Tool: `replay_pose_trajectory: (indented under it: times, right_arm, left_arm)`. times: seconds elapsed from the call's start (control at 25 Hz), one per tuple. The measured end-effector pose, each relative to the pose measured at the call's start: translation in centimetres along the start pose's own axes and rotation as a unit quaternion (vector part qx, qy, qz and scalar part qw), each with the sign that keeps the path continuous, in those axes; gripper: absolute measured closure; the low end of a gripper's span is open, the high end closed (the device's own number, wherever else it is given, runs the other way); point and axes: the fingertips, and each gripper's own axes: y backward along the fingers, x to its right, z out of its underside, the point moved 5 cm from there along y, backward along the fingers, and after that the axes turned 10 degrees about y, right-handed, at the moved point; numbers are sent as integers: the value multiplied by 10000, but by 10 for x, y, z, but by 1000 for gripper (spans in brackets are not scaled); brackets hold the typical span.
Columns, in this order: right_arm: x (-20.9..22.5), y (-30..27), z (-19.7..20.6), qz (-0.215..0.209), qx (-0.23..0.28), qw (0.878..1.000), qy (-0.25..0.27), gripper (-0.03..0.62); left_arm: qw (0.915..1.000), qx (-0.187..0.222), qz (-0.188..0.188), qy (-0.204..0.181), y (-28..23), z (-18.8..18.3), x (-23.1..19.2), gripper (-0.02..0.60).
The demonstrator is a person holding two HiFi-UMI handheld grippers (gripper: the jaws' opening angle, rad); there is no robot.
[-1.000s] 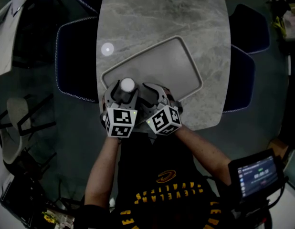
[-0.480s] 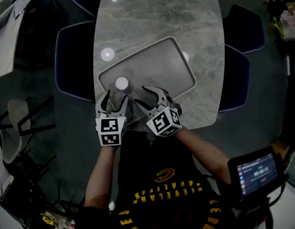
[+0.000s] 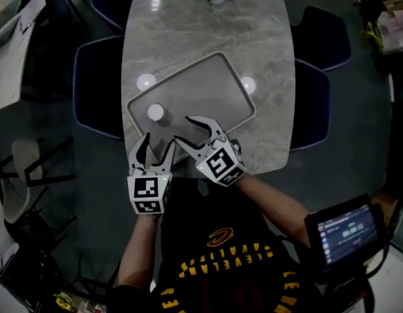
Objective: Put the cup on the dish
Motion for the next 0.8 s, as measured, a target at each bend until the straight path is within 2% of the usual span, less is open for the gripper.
replay_pose_trajectory:
  times: [0.4, 0.44, 0.56, 0.6, 0.8]
  right_arm:
    - [19, 45, -16, 168, 620, 9967, -486, 367]
    - [22, 51, -19, 213, 738, 9958, -496, 458]
    - [33, 66, -27, 325, 1165, 9916, -468, 569]
    - [35, 71, -30, 337, 1232, 9903, -544, 586]
    - [30, 97, -57, 198, 1485, 9839, -978, 587]
  left_arm:
    - [9992, 397, -59, -3, 27, -12, 31, 304]
    - [9990, 441, -76, 12, 30, -13, 34, 304]
    - [9981, 608, -85, 99, 39, -19, 40, 304]
    - [9977, 658, -67, 132, 42, -21, 43, 304]
    - [9962, 831, 122, 208, 62, -31, 65, 304]
